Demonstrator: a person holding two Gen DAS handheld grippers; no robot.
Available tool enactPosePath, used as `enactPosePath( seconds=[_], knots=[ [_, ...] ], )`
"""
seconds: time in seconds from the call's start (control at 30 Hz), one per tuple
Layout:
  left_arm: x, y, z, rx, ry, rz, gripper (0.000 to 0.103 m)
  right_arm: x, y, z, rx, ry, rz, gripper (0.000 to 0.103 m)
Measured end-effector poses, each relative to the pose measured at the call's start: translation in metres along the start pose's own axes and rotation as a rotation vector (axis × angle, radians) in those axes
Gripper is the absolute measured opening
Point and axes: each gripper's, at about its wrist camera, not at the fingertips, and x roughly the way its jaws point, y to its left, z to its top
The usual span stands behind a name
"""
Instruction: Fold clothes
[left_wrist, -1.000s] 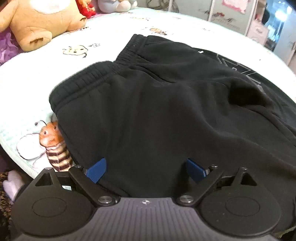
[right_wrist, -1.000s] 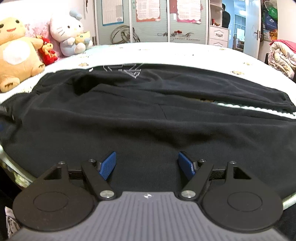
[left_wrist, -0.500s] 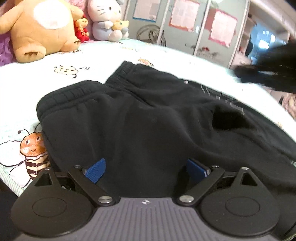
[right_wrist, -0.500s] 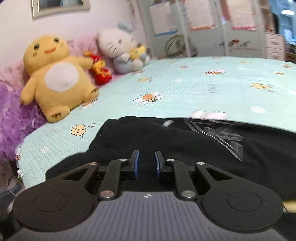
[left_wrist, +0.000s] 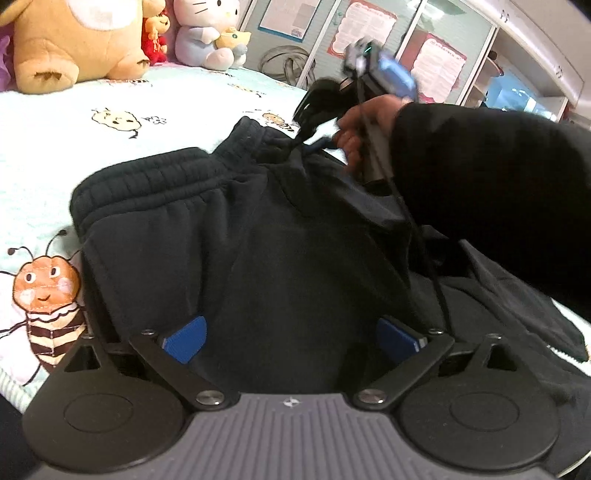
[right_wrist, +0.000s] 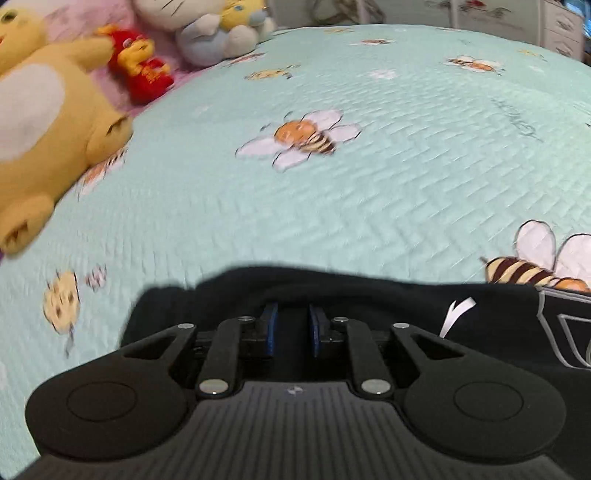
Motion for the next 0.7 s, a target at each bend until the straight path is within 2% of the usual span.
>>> enactPosePath(
  seconds=[0.03,0.1,0.13,0.17,0.23,0.3,0.4,0.5,0.53,0.63,0.7],
  knots=[
    [0.000,0.001,0.000,-0.008,-0.001,-0.005,0.102,-0.012,0.001,-0.001,-0.016,-0.028,-0.004,0.020],
    [-0.004,0.003,-0.001,-0.027,-0.006,-0.015,0.102,-0.037,-0.002,-0.015,-0.054,-0.082,-0.014,0.035],
    [-0.004,0.003,-0.001,-0.030,-0.007,-0.016,0.102,-0.044,-0.005,-0.021,-0.058,-0.095,-0.021,0.047],
    [-0.005,0.002,-0.002,-0.033,-0.008,-0.017,0.102,-0.039,-0.012,-0.025,-0.030,-0.074,-0.032,0.049],
    [-0.006,0.002,-0.003,-0.026,-0.009,-0.014,0.102,-0.025,-0.027,-0.029,0.024,-0.032,-0.053,0.048],
    [-0.006,0.001,-0.003,-0.014,-0.010,-0.009,0.102,0.003,-0.042,-0.015,0.053,0.006,-0.084,0.049],
    [-0.005,-0.001,-0.003,-0.010,-0.011,-0.003,0.102,-0.001,-0.050,0.001,0.193,-0.028,-0.086,0.046],
    [-0.003,-0.002,-0.002,-0.026,-0.014,-0.001,0.103,-0.030,-0.022,-0.008,0.115,-0.063,0.037,0.046],
    [-0.003,-0.002,-0.002,-0.032,-0.014,-0.004,0.103,-0.031,-0.011,-0.013,0.079,-0.038,0.056,0.046],
    [-0.005,-0.001,-0.002,-0.033,-0.014,-0.007,0.103,-0.004,0.010,-0.020,0.022,0.070,0.056,0.046],
    [-0.004,-0.003,-0.002,-0.016,-0.012,-0.004,0.103,0.022,0.017,-0.011,-0.031,0.075,0.017,0.045]
  ],
)
